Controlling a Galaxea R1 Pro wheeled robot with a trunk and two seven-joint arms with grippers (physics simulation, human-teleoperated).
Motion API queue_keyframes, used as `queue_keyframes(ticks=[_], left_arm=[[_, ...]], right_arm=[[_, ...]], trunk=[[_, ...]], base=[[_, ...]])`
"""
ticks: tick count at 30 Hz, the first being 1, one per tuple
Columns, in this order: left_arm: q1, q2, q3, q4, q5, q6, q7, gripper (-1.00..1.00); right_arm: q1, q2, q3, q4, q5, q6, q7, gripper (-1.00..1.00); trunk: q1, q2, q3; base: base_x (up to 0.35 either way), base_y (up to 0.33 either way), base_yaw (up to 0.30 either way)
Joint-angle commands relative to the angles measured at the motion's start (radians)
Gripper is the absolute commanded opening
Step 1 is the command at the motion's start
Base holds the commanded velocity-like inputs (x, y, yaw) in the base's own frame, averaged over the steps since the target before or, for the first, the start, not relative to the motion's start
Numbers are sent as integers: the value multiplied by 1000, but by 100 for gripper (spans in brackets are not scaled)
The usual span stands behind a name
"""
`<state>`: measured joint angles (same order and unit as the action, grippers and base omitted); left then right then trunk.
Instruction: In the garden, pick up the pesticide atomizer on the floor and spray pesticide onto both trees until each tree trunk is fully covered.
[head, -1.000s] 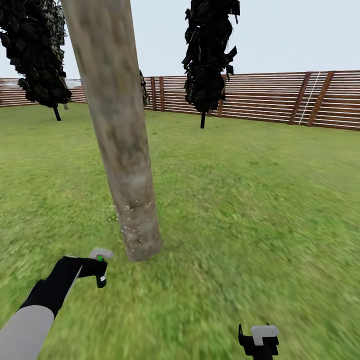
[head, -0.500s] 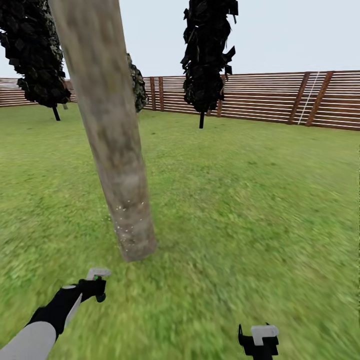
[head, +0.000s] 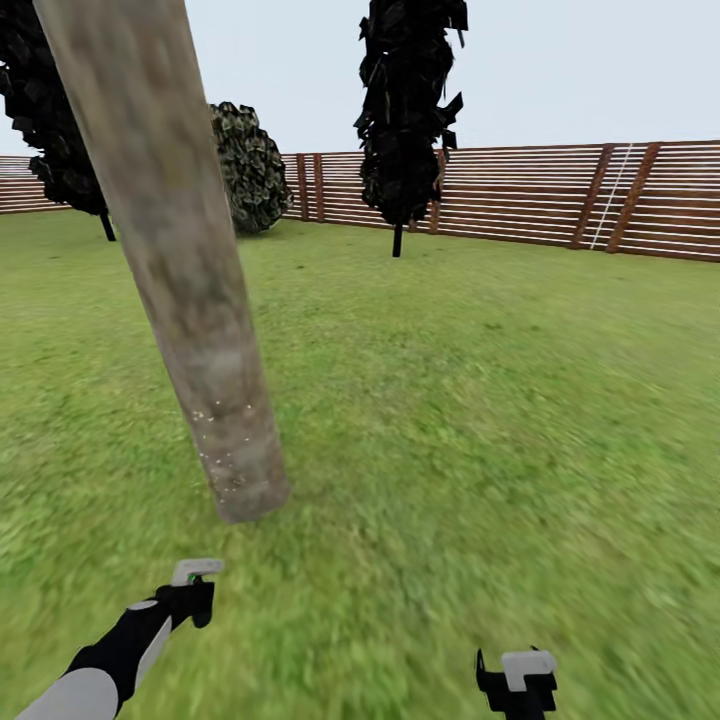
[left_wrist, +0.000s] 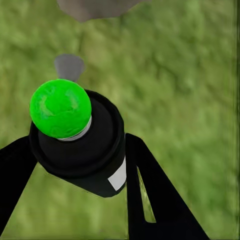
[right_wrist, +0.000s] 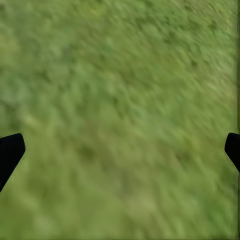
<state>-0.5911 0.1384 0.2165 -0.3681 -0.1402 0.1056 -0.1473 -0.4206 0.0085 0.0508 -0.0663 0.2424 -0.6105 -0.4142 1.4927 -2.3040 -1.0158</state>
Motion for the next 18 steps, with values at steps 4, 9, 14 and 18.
queue_keyframes(ticks=[4, 9, 14, 18], left_arm=[[1, -4, 0, 0, -1, -1, 19, -100], [17, -3, 0, -2, 5, -80, 59, -100], [20, -3, 2, -19, 8, -122, 63, -100], [20, -3, 6, -31, 7, -125, 63, -100]], right_arm=[[0, 4, 0, 0, 0, 0, 0, 100], [0, 4, 0, 0, 0, 0, 0, 100], [0, 4, 0, 0, 0, 0, 0, 100], [0, 4, 0, 0, 0, 0, 0, 100]], trunk=[[0, 0, 0], [0, 0, 0], [0, 0, 0], [0, 0, 0]], base=[[138, -257, 0], [162, -253, 0], [174, -244, 0], [214, -214, 0]])
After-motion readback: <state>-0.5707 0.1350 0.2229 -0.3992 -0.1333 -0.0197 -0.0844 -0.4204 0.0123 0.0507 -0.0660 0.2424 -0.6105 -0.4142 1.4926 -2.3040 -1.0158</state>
